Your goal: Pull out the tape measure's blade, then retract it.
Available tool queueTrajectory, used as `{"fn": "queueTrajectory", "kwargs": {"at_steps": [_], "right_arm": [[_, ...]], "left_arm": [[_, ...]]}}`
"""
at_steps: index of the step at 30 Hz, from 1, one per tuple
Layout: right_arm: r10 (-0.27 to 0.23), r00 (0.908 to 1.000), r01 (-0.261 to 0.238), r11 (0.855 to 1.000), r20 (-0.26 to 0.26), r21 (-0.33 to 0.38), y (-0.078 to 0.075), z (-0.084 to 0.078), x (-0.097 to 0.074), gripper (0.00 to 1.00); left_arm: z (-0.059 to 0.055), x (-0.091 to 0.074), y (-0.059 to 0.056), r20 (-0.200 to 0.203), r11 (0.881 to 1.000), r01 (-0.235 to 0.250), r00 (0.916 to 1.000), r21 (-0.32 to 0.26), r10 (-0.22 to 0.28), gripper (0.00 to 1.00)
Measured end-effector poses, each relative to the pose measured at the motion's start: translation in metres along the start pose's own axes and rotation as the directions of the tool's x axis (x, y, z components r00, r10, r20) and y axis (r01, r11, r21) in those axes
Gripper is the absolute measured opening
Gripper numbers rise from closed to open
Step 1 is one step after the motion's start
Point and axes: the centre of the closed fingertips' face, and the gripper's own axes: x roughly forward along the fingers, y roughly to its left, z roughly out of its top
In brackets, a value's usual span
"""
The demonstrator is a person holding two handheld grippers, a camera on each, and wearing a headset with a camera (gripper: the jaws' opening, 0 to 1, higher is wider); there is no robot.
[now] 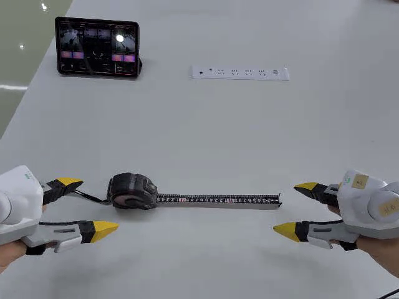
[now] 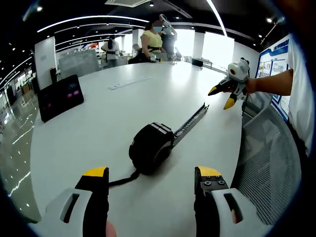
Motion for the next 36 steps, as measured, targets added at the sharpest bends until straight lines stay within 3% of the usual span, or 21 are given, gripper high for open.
{"fn": "queueTrajectory", "kwargs": {"at_steps": [25, 36], "right_arm": [[-0.058, 0.9974, 0.054, 0.995, 0.043, 0.079, 0.015, -0.014, -0.020, 0.65], [-0.076, 0.9955, 0.070, 0.993, 0.056, 0.095, 0.023, -0.017, -0.018, 0.68]], "left_arm": [[-0.016, -0.016, -0.014, 0.040, 0.995, -0.035, 0.9985, -0.090, 0.039, 0.74], [-0.023, -0.019, -0.019, 0.049, 0.993, -0.052, 0.9971, -0.108, 0.057, 0.75]]}}
